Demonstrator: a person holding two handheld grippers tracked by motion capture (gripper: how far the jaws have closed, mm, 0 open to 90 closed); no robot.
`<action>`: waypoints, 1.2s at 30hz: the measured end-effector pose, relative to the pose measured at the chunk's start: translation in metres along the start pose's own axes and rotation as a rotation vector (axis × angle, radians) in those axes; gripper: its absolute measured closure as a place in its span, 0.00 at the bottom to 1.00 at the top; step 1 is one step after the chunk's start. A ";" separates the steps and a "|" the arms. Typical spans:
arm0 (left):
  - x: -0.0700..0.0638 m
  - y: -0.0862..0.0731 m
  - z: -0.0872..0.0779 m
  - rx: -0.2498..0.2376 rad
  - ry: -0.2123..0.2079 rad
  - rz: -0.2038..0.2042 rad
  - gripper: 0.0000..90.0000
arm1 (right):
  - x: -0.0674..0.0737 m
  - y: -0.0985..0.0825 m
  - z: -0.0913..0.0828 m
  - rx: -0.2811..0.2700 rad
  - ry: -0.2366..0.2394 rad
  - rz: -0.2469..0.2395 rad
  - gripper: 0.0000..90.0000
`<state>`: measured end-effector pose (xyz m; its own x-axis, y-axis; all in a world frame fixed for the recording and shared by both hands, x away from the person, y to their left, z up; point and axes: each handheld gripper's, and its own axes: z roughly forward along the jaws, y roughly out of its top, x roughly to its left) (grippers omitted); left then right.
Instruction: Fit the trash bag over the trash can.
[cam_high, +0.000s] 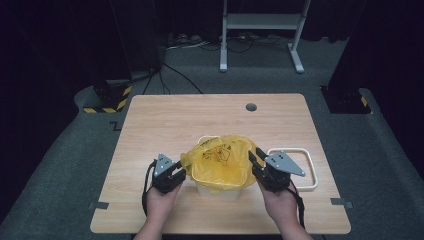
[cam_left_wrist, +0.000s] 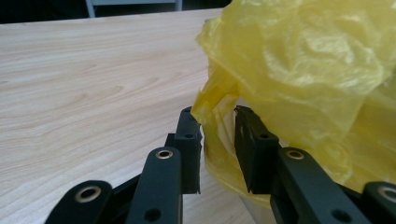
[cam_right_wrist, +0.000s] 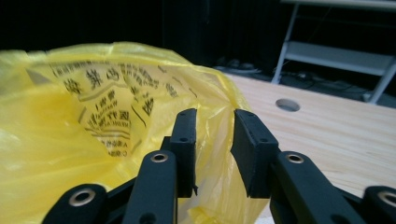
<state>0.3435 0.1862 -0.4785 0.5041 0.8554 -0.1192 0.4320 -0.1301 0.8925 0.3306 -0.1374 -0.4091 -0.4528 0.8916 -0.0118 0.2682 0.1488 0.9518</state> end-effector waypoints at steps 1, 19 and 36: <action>-0.001 0.000 0.001 0.004 -0.003 0.004 0.79 | 0.002 0.000 -0.004 -0.003 0.002 0.011 0.77; -0.032 0.002 0.007 0.011 -0.079 0.072 0.62 | -0.029 -0.008 -0.003 0.058 -0.047 0.085 0.75; -0.004 0.011 -0.044 -0.103 -0.005 0.051 0.29 | -0.027 -0.008 -0.017 0.029 -0.026 0.082 0.75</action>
<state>0.3134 0.2033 -0.4497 0.5272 0.8465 -0.0746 0.3269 -0.1210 0.9373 0.3263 -0.1700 -0.4113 -0.4063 0.9119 0.0580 0.3280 0.0863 0.9407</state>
